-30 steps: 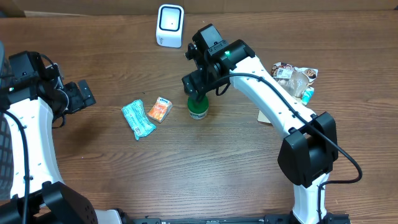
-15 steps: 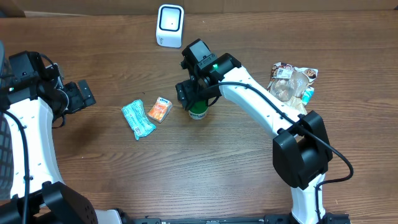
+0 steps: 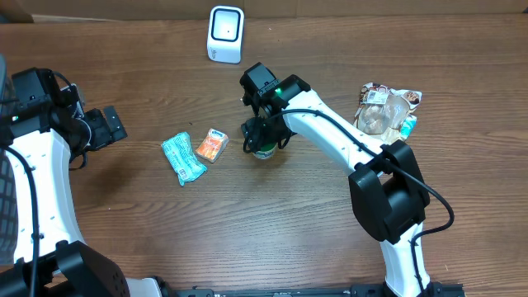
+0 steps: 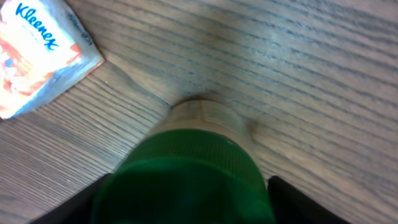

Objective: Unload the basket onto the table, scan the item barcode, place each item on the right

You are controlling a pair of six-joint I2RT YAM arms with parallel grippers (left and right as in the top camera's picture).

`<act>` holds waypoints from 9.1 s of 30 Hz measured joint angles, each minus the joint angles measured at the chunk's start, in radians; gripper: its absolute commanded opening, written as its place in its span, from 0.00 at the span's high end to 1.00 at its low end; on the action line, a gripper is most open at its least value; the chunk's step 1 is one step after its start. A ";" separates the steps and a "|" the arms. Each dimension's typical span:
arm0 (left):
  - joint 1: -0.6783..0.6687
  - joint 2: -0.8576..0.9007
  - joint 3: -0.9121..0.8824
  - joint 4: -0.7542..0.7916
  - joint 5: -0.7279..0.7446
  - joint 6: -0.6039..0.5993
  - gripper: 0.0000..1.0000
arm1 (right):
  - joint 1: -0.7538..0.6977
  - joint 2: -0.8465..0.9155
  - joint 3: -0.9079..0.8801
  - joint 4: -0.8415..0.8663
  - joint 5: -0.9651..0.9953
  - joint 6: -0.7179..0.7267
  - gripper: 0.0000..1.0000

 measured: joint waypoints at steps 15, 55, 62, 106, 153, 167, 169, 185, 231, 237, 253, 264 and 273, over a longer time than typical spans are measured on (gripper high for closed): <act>0.000 0.000 0.000 0.000 0.000 0.000 0.00 | -0.055 -0.018 0.269 -0.179 -0.321 -0.133 0.56; 0.000 0.000 0.000 0.000 0.000 0.000 0.00 | -0.125 0.342 0.283 1.229 0.119 -1.307 0.73; 0.000 0.000 0.000 0.000 0.000 0.000 0.00 | -0.126 0.348 0.283 1.266 0.140 -1.496 0.72; 0.000 0.002 0.000 0.000 0.000 0.000 0.00 | -0.130 -0.078 0.271 -0.422 0.010 -0.200 0.76; 0.000 0.002 0.000 0.001 0.000 0.000 0.00 | -0.340 -0.202 0.132 0.005 -0.477 -0.063 0.21; 0.000 0.002 0.000 0.000 0.000 0.000 0.00 | 0.092 0.063 0.053 0.267 -0.216 0.545 0.50; 0.000 0.002 0.000 0.000 0.000 0.000 0.00 | 0.116 0.087 0.053 0.275 -0.190 0.613 0.52; 0.000 0.002 0.000 0.000 0.000 0.000 0.00 | 0.140 0.146 -0.028 0.400 -0.102 0.731 0.92; 0.000 0.002 0.000 0.000 0.000 0.000 0.00 | 0.056 0.132 -0.051 0.124 -0.422 0.284 0.96; 0.000 0.002 0.000 0.000 0.000 0.000 0.00 | 0.050 0.129 -0.057 0.135 -0.437 0.299 0.96; 0.000 0.002 0.000 0.000 0.000 0.000 0.00 | -0.273 -0.215 -0.070 0.117 -1.250 -0.150 0.96; 0.000 0.002 0.000 0.000 0.000 0.000 0.00 | -0.341 -0.210 -0.071 -0.052 -1.473 -0.334 0.96; 0.000 0.002 0.000 0.000 0.000 0.000 0.00 | -0.341 -0.210 -0.071 -0.086 -1.482 -0.352 0.96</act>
